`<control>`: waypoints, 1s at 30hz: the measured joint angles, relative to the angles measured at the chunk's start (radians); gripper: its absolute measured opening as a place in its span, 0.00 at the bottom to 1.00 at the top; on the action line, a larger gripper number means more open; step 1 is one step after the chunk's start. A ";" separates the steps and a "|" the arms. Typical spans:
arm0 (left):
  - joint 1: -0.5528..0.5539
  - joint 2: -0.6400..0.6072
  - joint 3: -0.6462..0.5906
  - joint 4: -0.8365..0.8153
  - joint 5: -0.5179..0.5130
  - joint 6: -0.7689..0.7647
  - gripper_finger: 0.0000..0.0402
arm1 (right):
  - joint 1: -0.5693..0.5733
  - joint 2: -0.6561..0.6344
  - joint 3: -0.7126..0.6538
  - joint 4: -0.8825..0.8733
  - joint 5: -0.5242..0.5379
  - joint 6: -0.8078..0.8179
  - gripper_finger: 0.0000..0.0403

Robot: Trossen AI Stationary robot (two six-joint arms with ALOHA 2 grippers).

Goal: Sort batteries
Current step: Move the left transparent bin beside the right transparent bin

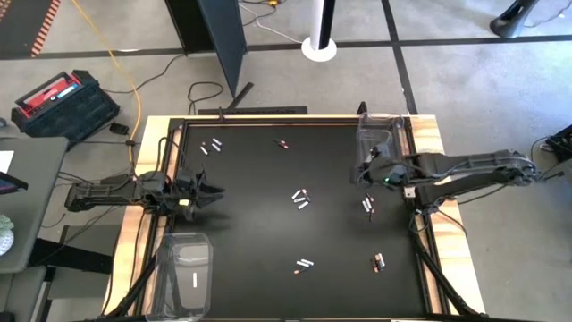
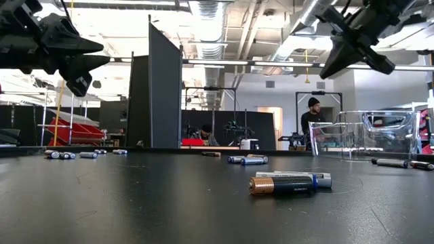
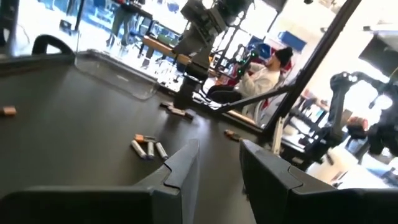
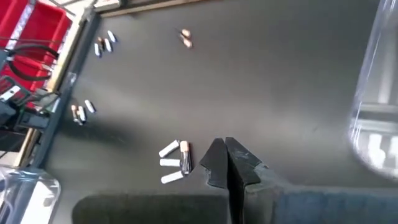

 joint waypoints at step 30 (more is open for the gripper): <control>-0.195 0.928 1.024 -1.336 -0.227 -0.557 0.00 | 0.173 0.132 0.000 0.142 0.077 -0.138 0.02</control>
